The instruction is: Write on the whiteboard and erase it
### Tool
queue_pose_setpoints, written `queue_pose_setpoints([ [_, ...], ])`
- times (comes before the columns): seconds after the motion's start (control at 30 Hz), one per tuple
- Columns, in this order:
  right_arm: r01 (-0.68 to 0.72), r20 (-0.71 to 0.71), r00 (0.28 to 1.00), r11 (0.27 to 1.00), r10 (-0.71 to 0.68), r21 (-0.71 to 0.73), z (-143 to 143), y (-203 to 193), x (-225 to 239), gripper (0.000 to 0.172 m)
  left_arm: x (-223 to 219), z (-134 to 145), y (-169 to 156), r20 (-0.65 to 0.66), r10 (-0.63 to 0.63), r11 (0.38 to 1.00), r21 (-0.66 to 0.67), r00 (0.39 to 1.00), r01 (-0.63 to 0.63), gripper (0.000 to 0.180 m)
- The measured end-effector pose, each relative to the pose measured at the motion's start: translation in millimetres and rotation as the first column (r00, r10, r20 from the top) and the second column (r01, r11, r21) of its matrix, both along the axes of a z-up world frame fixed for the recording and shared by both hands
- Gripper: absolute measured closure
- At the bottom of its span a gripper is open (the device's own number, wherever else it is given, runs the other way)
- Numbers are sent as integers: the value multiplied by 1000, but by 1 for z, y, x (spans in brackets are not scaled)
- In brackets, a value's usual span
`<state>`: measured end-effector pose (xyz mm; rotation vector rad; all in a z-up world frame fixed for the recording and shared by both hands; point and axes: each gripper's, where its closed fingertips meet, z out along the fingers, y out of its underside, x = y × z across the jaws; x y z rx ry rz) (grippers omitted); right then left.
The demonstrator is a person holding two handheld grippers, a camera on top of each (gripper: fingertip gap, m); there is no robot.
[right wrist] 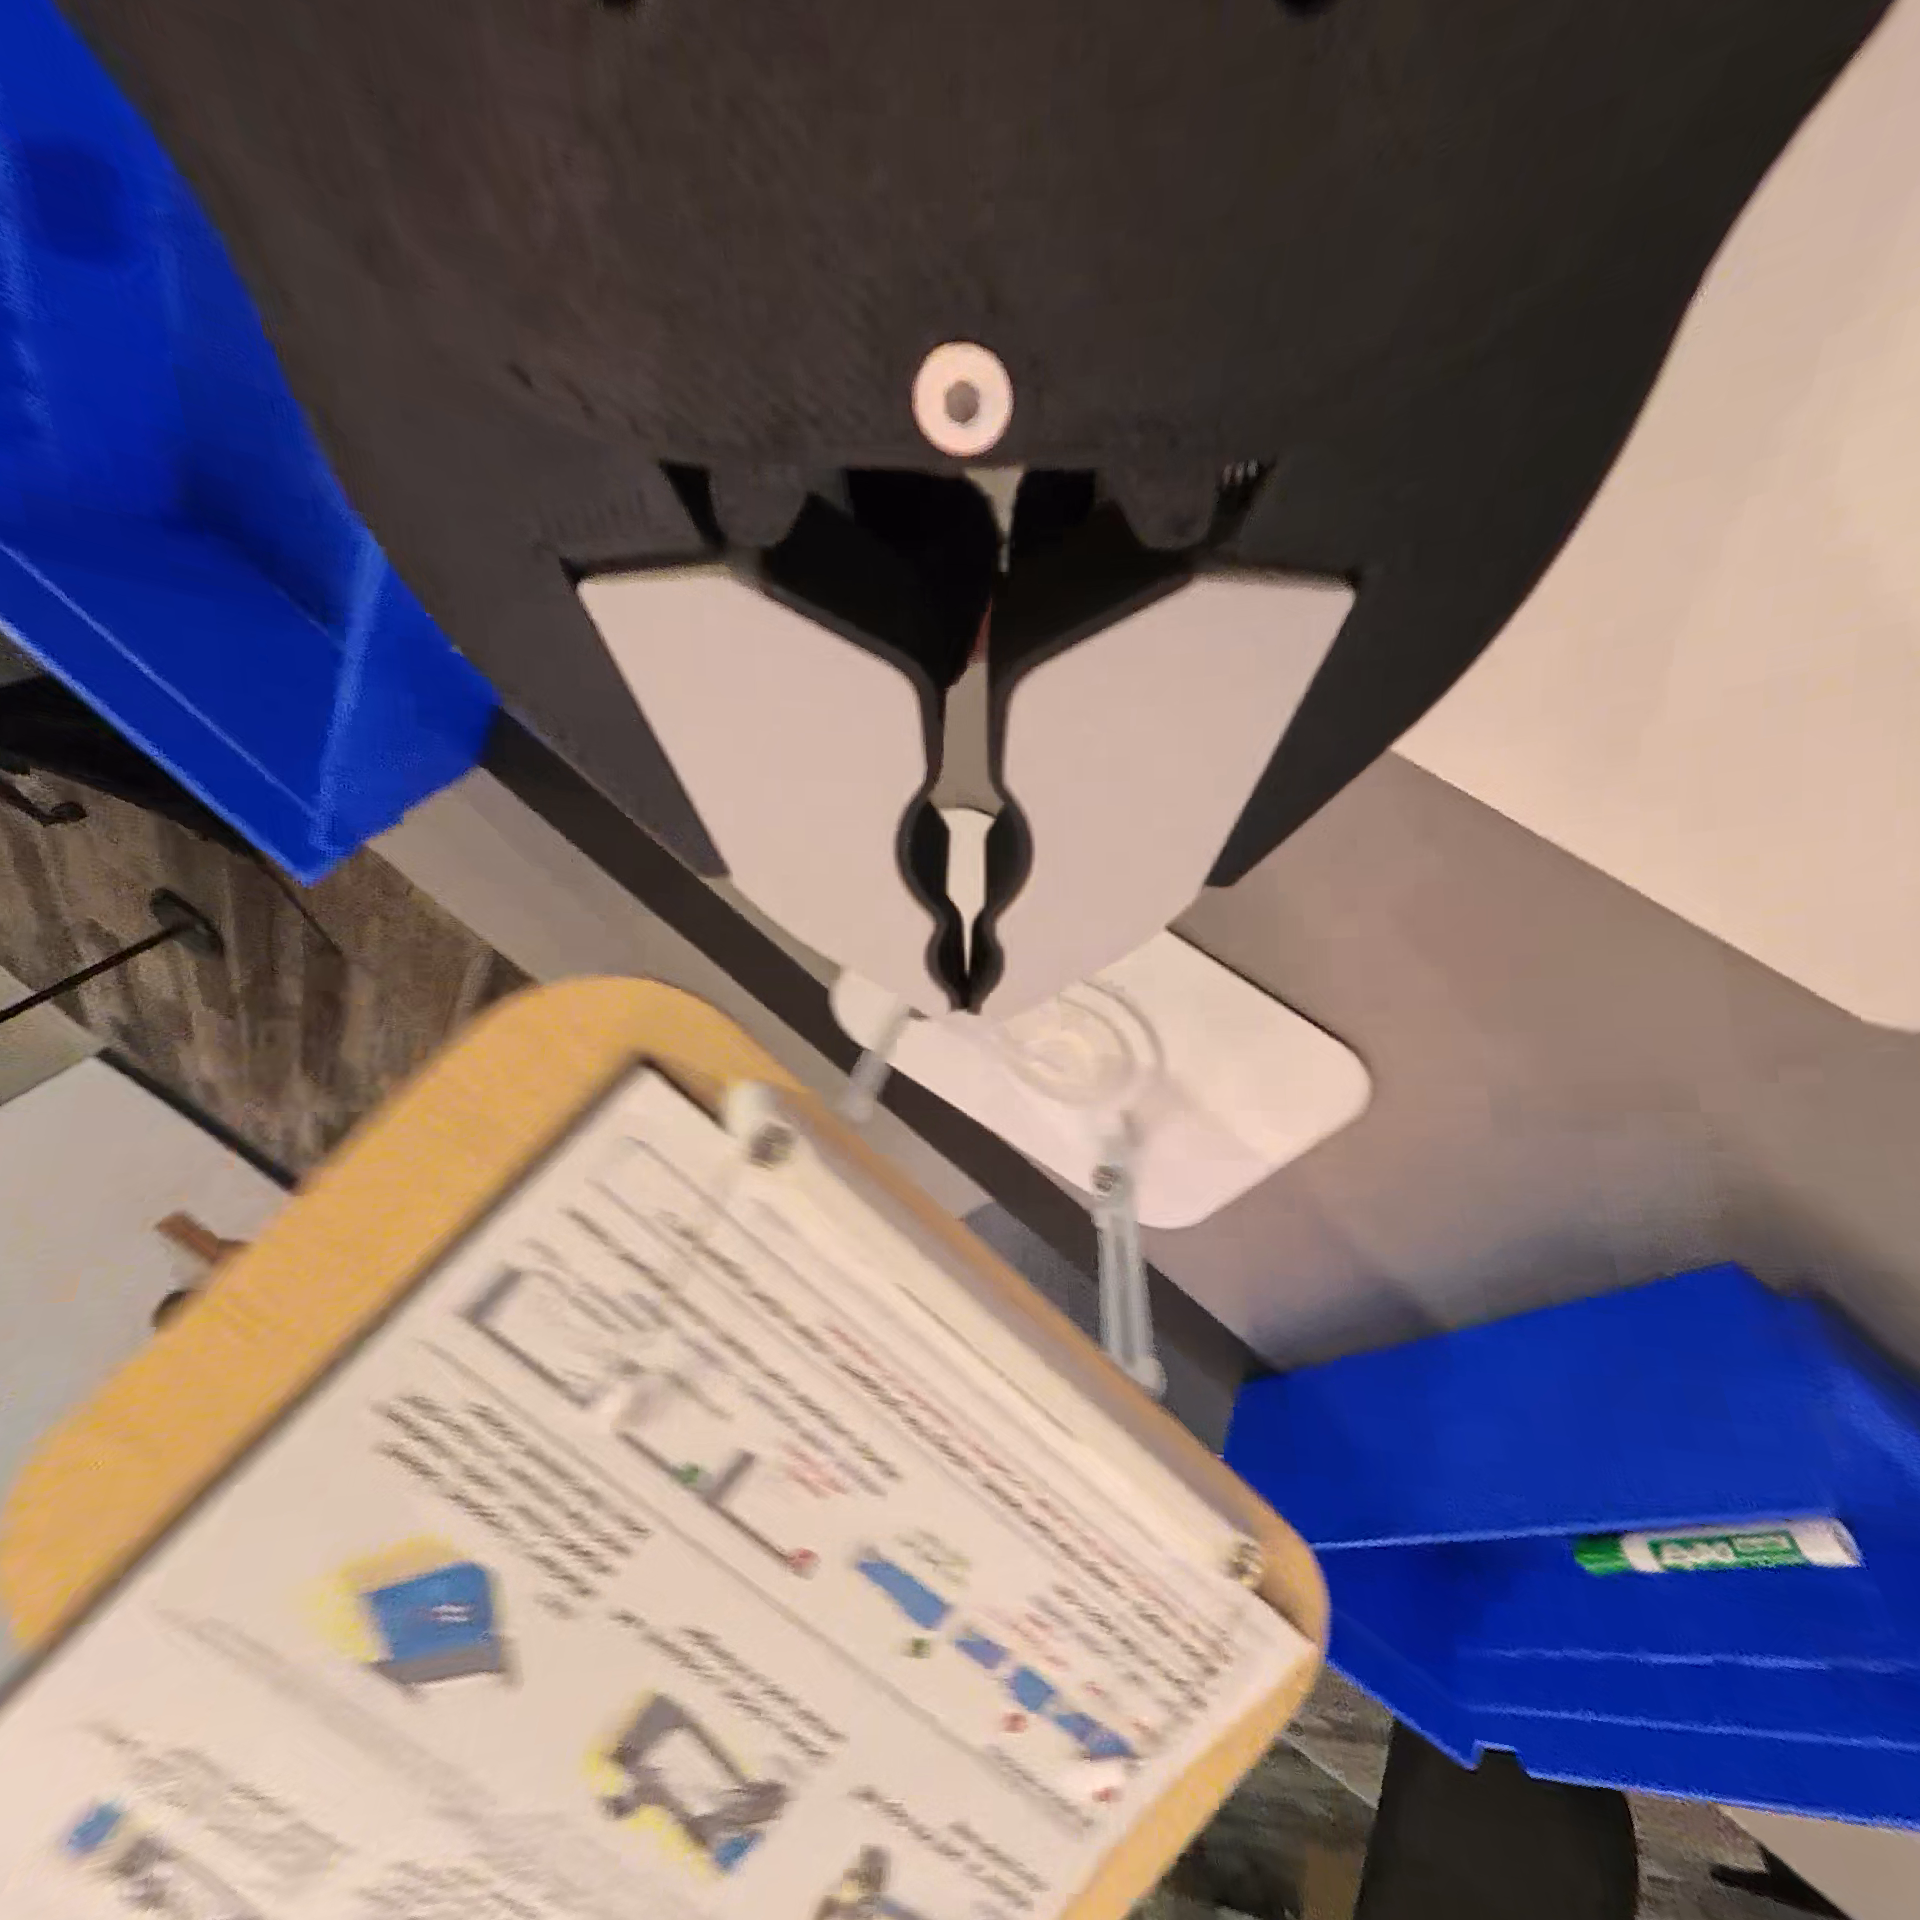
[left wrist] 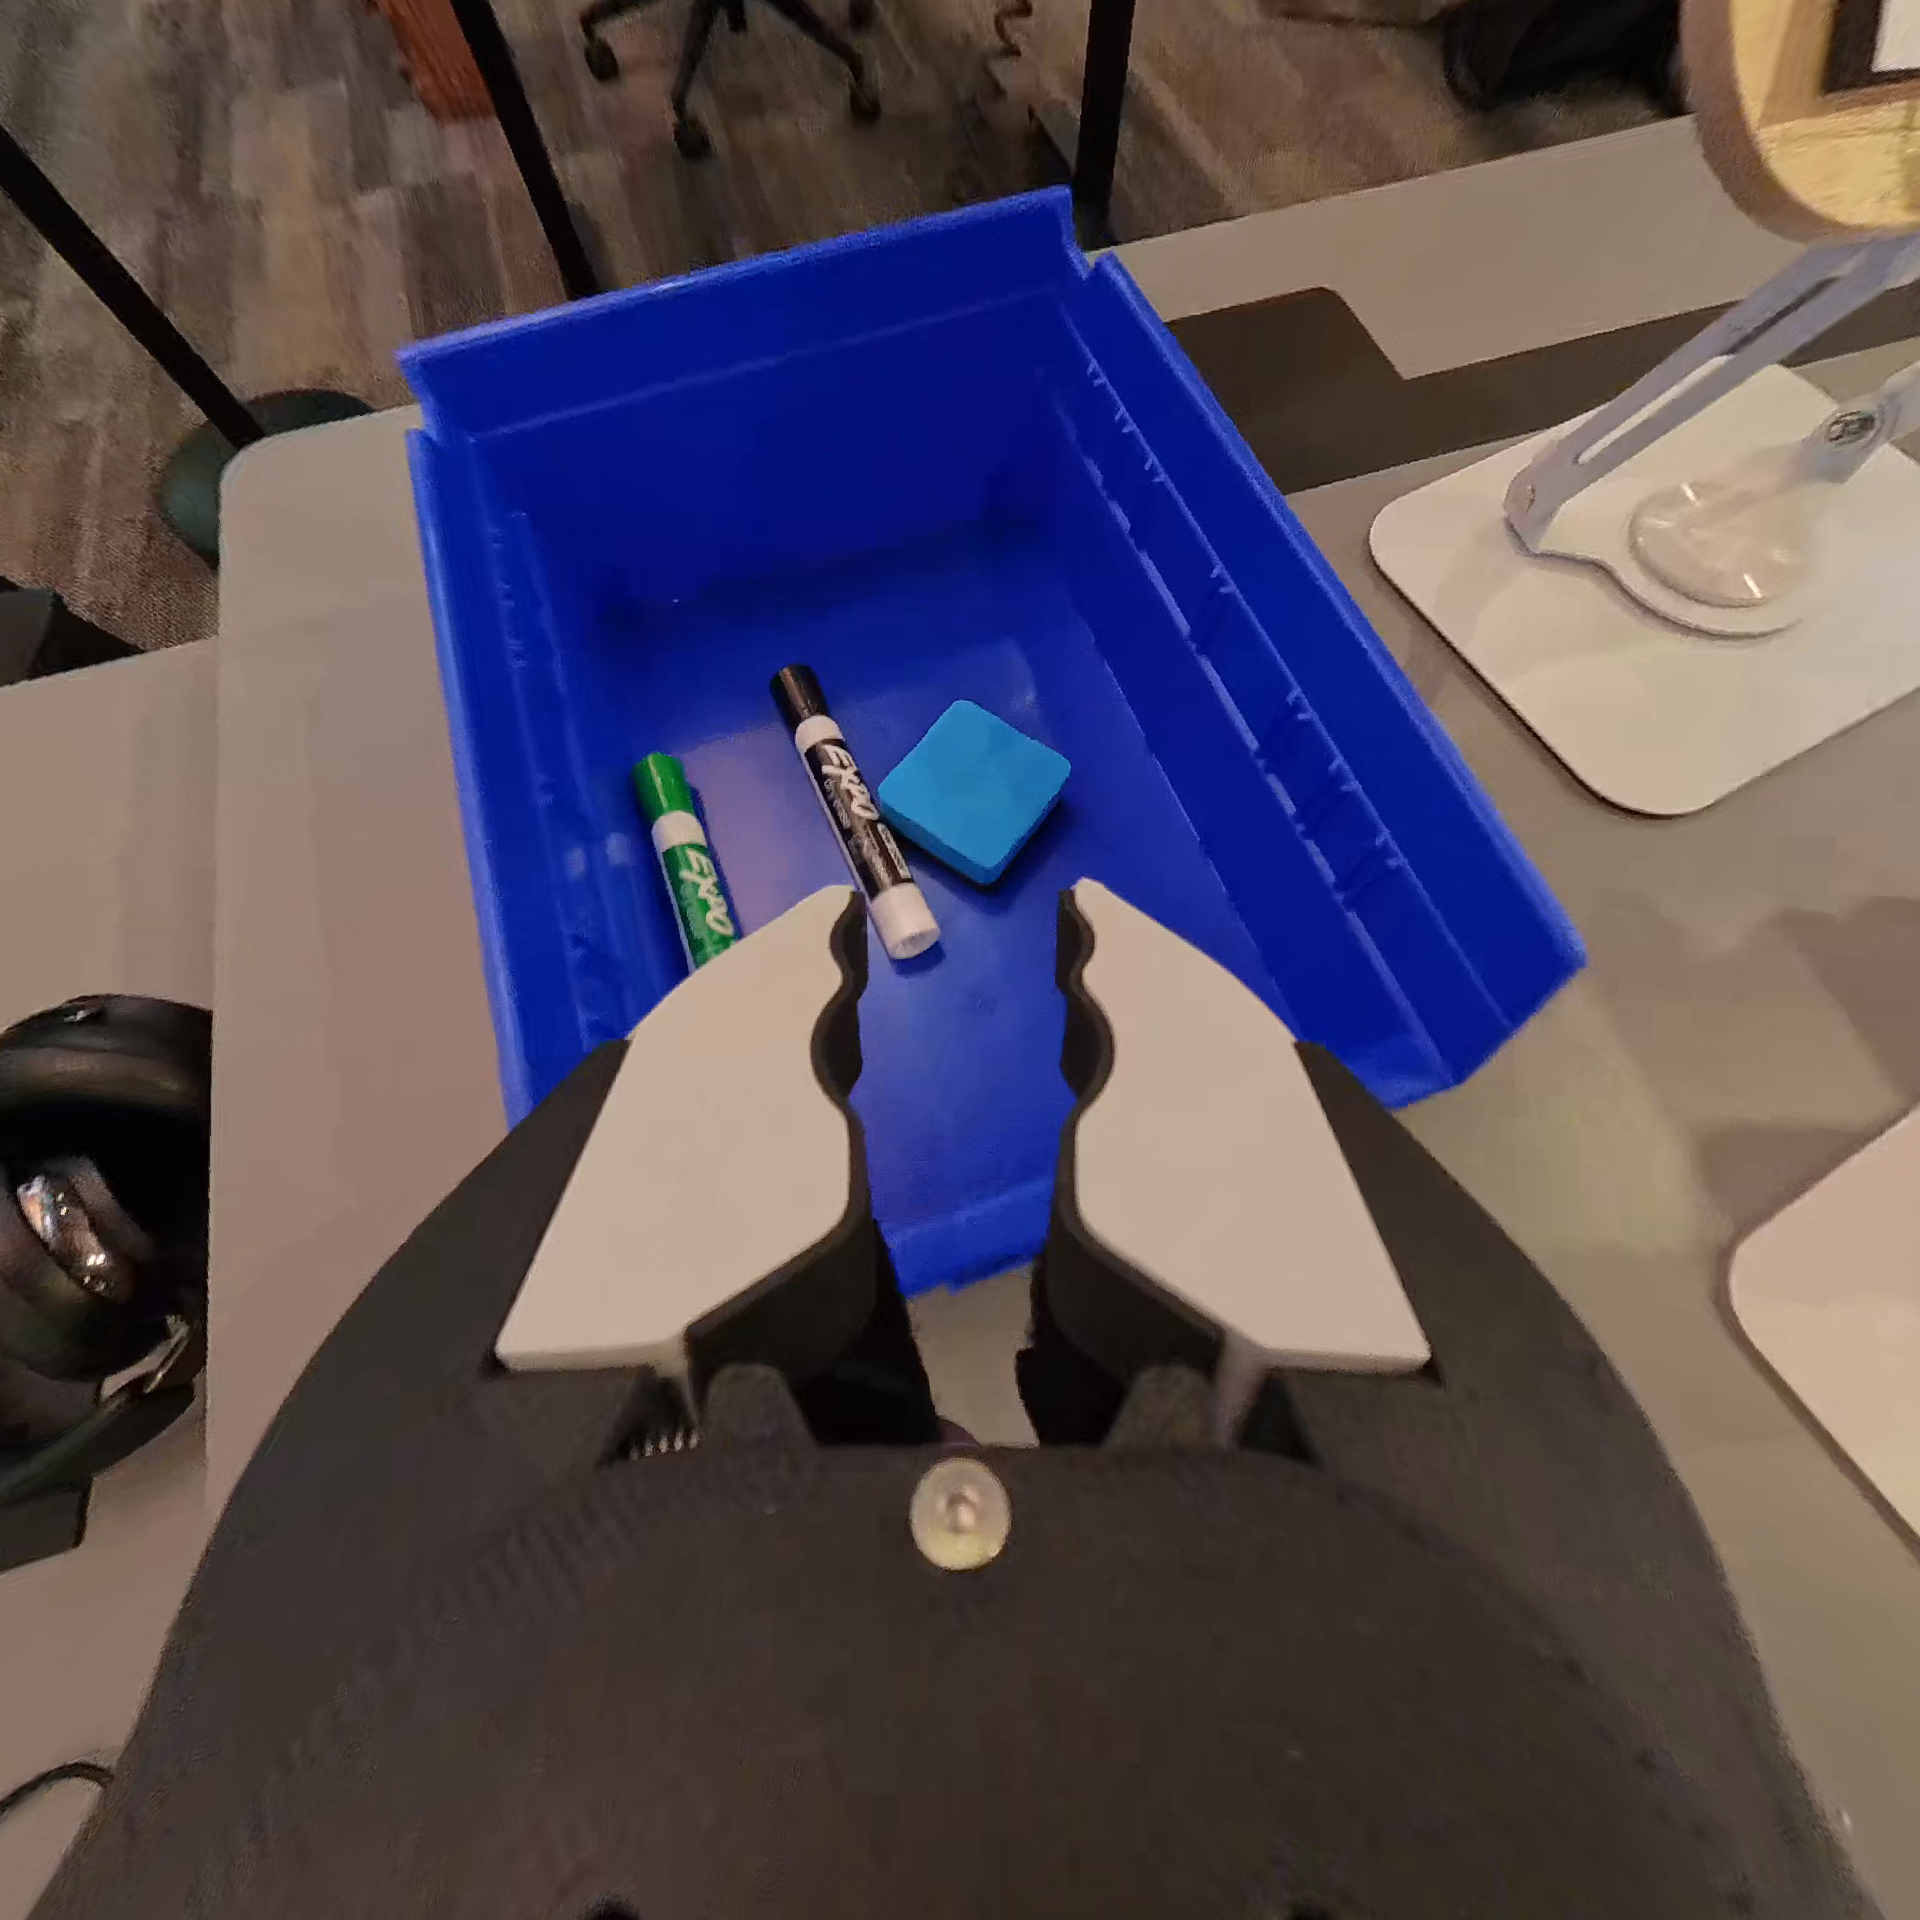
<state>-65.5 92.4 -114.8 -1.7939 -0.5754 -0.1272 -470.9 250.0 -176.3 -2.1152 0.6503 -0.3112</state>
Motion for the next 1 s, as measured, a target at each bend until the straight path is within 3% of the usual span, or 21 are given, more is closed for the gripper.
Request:
queue_pose_setpoints([
  [0.03, 10, 16, 1000, 1000, -10, 17, 3, -3, 22, 171, 4, -2, 8, -6, 0, 1000, -17, 1000, 0, 145],
  [0.2, 21, 103, 994, 999, -23, 28, -12, -10, 98, 171, 13, -22, 46, -138, 14, 994, -103, 990, -29, 144],
  [0.37, 17, 60, 998, 1000, -17, 3, -45, -15, 120, 171, 44, -36, 55, -181, -195, 969, -188, 964, 161, 134],
  [0.5, -25, 66, 997, 1000, 26, -13, -67, -18, 115, 171, 55, -53, 59, -362, -371, 925, -220, 855, 308, 120],
  [0.6, -54, 36, 998, 998, 55, -24, -75, -19, 113, 171, 46, -85, 65, -511, -434, 893, -355, 742, 278, 104],
  [0.7, -66, 3, 998, 997, 67, -35, -80, -19, 114, 171, 42, -110, 67, -554, -487, 855, -460, 675, 240, 105],
  [0.8, -75, -6, 997, 996, 75, -50, -87, -20, 112, 171, 48, -121, 64, -480, -524, 810, -535, 704, 238, 125],
  [0.87, -85, -7, 996, 995, 84, -55, -90, -20, 110, 171, 50, -122, 64, -442, -530, 797, -552, 724, 247, 126],
  [1.0, -108, 23, 994, 993, 109, -42, -88, -21, 105, 169, 42, -99, 62, -462, -487, 838, -487, 741, 247, 126],
])
